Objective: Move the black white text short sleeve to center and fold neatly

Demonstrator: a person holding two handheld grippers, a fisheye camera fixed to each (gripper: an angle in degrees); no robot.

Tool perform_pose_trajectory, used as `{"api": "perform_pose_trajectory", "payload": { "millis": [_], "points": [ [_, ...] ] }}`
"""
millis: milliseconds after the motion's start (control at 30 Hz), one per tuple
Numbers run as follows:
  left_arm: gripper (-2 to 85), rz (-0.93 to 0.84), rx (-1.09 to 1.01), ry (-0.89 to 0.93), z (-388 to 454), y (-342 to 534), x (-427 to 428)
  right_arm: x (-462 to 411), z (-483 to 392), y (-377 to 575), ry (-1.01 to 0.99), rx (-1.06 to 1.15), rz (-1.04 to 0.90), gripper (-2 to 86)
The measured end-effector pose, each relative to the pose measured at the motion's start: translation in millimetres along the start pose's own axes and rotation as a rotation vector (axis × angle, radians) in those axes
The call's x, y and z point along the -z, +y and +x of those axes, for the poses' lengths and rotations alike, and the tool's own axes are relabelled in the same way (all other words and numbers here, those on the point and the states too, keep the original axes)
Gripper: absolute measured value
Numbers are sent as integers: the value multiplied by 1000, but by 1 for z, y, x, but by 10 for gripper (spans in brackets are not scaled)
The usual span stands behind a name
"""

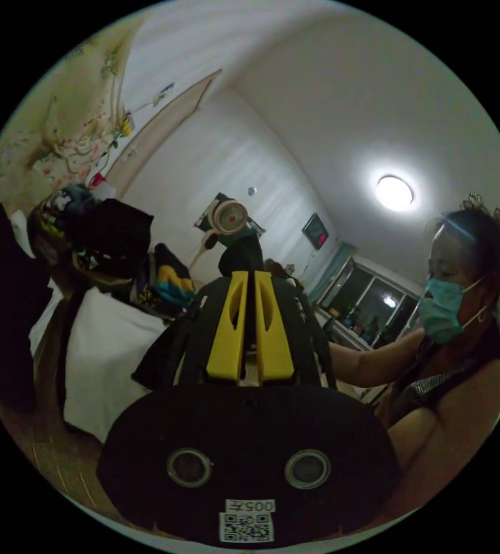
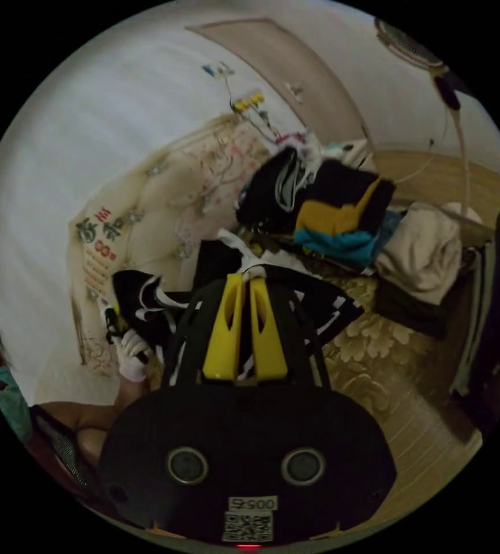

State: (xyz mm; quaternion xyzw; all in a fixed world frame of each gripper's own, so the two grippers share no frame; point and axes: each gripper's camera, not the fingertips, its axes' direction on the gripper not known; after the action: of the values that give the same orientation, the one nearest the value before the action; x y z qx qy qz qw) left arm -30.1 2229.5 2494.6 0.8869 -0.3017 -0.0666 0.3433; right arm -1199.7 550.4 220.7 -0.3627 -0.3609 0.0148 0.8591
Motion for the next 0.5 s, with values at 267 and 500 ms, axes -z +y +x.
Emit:
{"api": "perform_pose_trajectory", "payload": {
  "millis": [267,500],
  "points": [
    [14,-243,-132,108,113,-62,-15,153,-75,119,57,-69,193,-9],
    [12,-448,-225,64,232,-91,-24,269,-165,262,167,-167,283,-7]
  ]
}}
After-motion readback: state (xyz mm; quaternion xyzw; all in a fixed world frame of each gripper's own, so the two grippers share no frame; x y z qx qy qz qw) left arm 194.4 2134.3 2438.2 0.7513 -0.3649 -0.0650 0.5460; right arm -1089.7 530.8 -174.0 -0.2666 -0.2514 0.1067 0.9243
